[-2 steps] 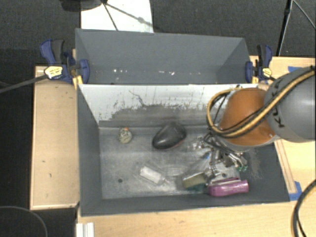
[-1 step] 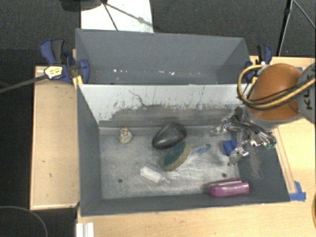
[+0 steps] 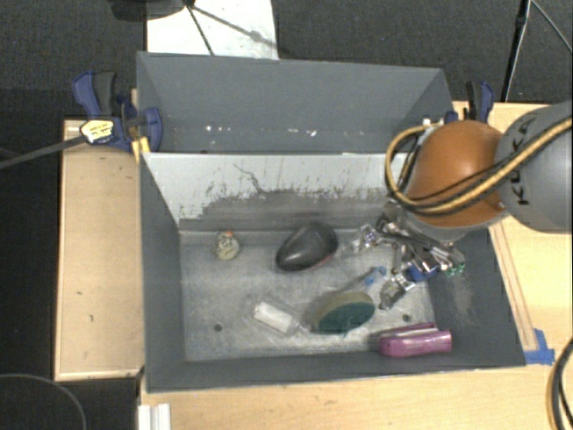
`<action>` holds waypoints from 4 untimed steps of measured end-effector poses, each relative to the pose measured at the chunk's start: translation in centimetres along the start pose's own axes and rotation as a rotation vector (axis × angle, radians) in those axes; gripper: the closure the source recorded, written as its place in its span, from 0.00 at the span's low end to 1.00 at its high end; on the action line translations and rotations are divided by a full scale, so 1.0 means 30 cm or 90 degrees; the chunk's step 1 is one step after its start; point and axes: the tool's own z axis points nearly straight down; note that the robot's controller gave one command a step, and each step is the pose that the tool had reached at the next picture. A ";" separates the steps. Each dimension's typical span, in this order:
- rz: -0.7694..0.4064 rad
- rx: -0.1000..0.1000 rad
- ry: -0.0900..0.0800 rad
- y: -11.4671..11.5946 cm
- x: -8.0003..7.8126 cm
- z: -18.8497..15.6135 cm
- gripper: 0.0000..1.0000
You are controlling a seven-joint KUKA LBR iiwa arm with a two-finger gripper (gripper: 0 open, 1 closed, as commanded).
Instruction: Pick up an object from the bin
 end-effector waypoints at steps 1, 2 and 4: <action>-0.061 0.003 -0.003 0.257 -0.021 0.103 0.00; -0.145 0.007 -0.012 0.572 -0.021 0.099 0.00; -0.140 0.002 -0.002 0.570 -0.023 -0.029 1.00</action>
Offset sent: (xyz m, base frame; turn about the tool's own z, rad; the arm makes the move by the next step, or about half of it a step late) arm -0.0304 0.0688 -0.0333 -0.0915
